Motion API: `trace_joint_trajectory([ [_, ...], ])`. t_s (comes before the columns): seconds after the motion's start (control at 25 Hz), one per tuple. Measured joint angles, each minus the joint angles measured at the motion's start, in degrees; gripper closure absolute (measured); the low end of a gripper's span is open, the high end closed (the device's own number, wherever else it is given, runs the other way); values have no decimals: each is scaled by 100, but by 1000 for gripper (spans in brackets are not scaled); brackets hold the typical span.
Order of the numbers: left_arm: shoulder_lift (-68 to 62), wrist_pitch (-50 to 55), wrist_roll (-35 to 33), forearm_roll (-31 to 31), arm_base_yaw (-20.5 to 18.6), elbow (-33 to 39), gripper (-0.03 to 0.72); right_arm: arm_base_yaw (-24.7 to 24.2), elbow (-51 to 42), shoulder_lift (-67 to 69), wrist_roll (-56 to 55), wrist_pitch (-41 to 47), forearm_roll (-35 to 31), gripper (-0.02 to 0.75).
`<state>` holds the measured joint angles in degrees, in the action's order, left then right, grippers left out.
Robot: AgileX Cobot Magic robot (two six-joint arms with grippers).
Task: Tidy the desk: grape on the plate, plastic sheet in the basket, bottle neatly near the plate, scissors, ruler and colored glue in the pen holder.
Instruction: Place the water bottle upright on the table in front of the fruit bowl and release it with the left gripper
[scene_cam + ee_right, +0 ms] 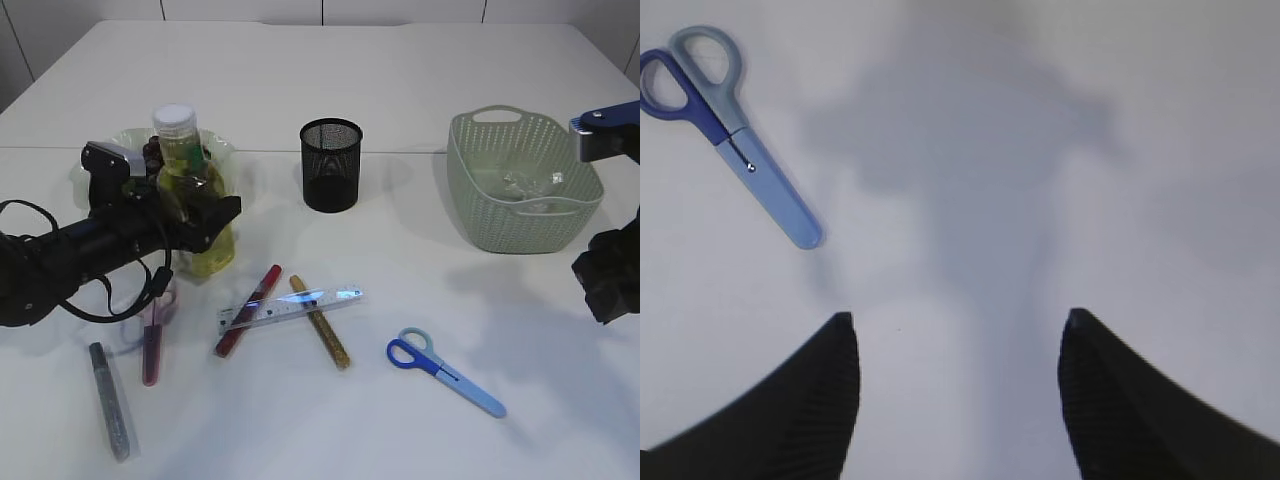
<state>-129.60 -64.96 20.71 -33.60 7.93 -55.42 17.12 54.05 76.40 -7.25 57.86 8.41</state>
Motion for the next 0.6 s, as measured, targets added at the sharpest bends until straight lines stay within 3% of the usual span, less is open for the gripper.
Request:
trace_joint_trajectory([
  [0.6, 379, -30, 0, -199, 0, 0, 50, 0, 0, 0, 0, 11, 34, 249],
])
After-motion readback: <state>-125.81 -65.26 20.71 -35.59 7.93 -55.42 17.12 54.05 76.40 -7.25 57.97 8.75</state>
